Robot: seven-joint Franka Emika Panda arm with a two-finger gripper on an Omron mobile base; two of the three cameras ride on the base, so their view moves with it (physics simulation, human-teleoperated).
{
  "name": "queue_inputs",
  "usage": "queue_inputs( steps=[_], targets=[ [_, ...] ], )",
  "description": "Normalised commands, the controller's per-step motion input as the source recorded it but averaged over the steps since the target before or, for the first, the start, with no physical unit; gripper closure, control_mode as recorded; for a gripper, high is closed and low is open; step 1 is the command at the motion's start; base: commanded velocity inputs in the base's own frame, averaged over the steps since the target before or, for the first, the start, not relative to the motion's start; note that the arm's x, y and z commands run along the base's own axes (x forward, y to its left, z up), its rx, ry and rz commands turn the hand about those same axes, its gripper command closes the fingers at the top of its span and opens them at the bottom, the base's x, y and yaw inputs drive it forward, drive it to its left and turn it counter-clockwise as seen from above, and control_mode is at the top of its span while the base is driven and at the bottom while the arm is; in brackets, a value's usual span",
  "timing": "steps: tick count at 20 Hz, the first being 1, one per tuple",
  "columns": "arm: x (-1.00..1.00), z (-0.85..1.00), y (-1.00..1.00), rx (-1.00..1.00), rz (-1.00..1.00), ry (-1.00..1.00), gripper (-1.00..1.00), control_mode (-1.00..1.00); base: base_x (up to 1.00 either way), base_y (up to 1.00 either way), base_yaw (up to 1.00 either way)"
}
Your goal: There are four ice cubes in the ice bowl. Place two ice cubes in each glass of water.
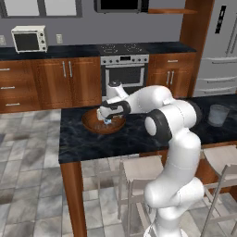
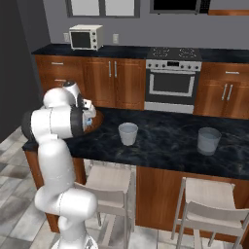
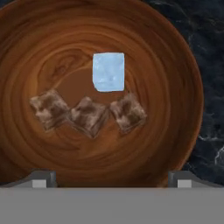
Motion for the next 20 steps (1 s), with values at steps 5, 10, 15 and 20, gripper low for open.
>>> queue_inputs(
  steps=[5, 10, 15, 20],
  targets=[
    [0.52, -0.29, 0.16, -0.02, 0.00, 0.05, -1.00, -1.00, 0.00, 0.00, 0.00],
    [0.44, -0.29, 0.01, -0.03, 0.00, 0.03, -1.00, -1.00, 0.00, 0.00, 0.00],
    [0.41, -0.25, 0.00, -0.02, 0.00, 0.03, -1.00, -1.00, 0.00, 0.00, 0.00],
    [0.42, -0.28, 0.04, -0.02, 0.00, 0.02, -1.00, -1.00, 0.00, 0.00, 0.00]
  ],
)
